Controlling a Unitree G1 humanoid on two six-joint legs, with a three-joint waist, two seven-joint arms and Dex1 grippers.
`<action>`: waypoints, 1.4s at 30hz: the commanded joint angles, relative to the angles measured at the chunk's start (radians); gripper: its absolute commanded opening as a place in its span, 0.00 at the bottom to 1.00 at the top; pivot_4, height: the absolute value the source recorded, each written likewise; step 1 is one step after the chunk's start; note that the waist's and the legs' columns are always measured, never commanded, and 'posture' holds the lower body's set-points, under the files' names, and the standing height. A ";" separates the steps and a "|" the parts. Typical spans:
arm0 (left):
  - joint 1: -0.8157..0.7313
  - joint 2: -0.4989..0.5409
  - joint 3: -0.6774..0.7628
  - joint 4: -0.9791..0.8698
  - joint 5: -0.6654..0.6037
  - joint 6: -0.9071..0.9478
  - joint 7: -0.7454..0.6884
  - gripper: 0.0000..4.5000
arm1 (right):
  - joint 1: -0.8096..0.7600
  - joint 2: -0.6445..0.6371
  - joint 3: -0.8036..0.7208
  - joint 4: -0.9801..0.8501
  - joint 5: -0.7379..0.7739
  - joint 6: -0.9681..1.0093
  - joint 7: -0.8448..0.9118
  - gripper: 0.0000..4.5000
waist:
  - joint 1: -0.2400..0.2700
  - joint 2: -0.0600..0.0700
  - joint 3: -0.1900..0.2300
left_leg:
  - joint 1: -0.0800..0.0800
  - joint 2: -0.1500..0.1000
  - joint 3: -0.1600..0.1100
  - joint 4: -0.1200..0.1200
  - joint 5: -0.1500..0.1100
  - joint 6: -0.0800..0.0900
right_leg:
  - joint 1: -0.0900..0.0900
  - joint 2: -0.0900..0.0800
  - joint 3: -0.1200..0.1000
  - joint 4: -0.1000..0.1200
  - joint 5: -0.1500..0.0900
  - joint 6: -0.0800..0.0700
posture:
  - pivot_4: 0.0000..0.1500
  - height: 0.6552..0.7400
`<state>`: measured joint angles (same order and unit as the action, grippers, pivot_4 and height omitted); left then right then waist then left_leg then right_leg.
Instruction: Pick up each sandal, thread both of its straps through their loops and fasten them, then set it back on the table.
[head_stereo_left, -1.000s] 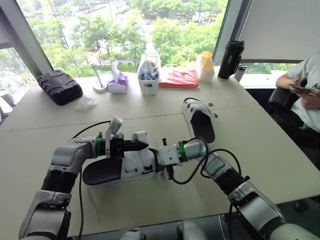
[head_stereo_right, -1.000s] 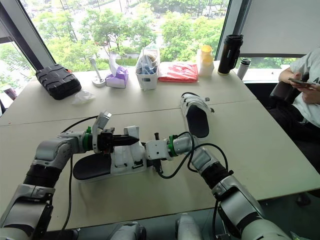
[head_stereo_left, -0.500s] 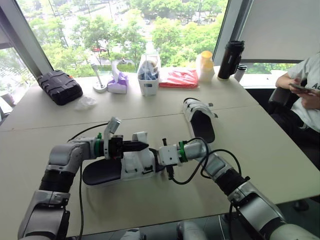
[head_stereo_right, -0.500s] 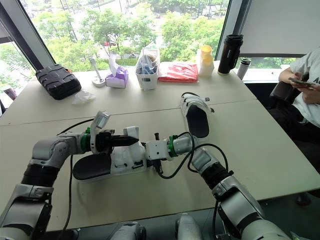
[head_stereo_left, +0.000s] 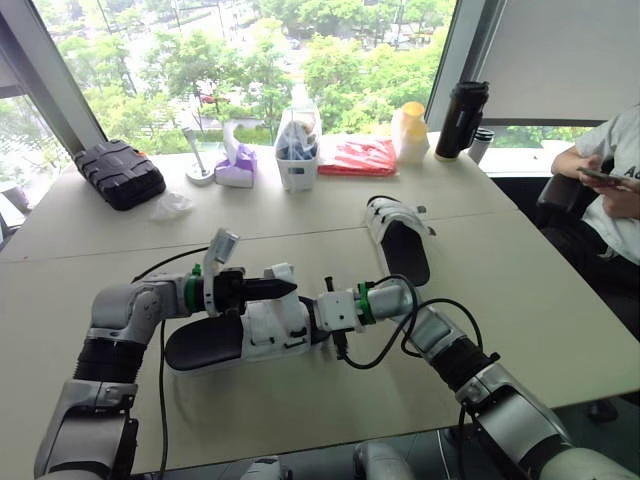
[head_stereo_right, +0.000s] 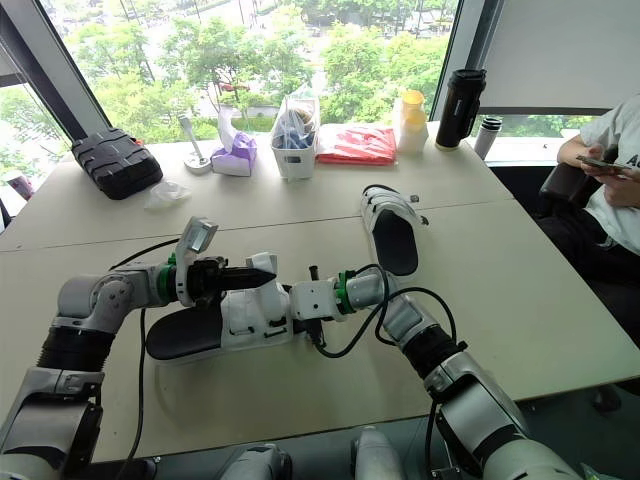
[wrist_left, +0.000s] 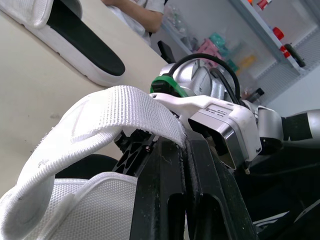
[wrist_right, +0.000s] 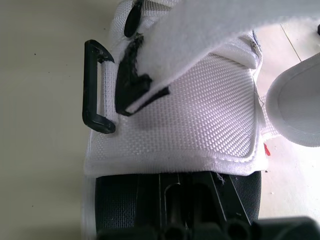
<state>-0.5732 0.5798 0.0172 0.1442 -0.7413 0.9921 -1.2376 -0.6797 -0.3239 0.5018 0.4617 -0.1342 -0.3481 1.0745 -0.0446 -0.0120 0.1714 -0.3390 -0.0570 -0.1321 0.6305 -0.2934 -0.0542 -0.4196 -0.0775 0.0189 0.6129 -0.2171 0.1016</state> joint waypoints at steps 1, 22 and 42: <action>-0.015 0.019 0.018 -0.040 -0.019 0.001 -0.005 0.02 | 0.040 -0.010 0.053 0.049 -0.065 0.043 0.018 0.00 | 0.000 0.000 0.000 | 0.000 0.000 0.000 0.000 0.000 0.000 | 0.000 0.000 0.000 0.000 0.000 0.000 | 1.00 1.00; 0.017 0.036 -0.033 -0.054 0.026 -0.057 -0.026 0.02 | 0.045 -0.013 0.051 0.040 -0.063 0.050 0.019 0.00 | 0.000 0.000 0.000 | 0.000 0.000 0.000 0.000 0.000 0.000 | 0.000 0.000 0.000 0.000 0.000 0.000 | 1.00 1.00; 0.022 0.071 -0.067 -0.011 0.110 -0.144 -0.069 0.02 | 0.047 -0.012 0.053 0.034 -0.063 0.053 0.020 0.00 | 0.000 0.000 0.000 | 0.000 0.000 0.000 0.000 0.000 0.000 | 0.000 0.000 0.000 0.000 0.000 0.000 | 1.00 1.00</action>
<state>-0.5446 0.6335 -0.0479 0.1390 -0.6399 0.8634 -1.2923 -0.6743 -0.3249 0.5015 0.4478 -0.1343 -0.3344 1.0740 -0.0445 -0.0121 0.1713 -0.3391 -0.0570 -0.1317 0.6304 -0.2934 -0.0541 -0.4198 -0.0775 0.0190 0.6129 -0.2170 0.1013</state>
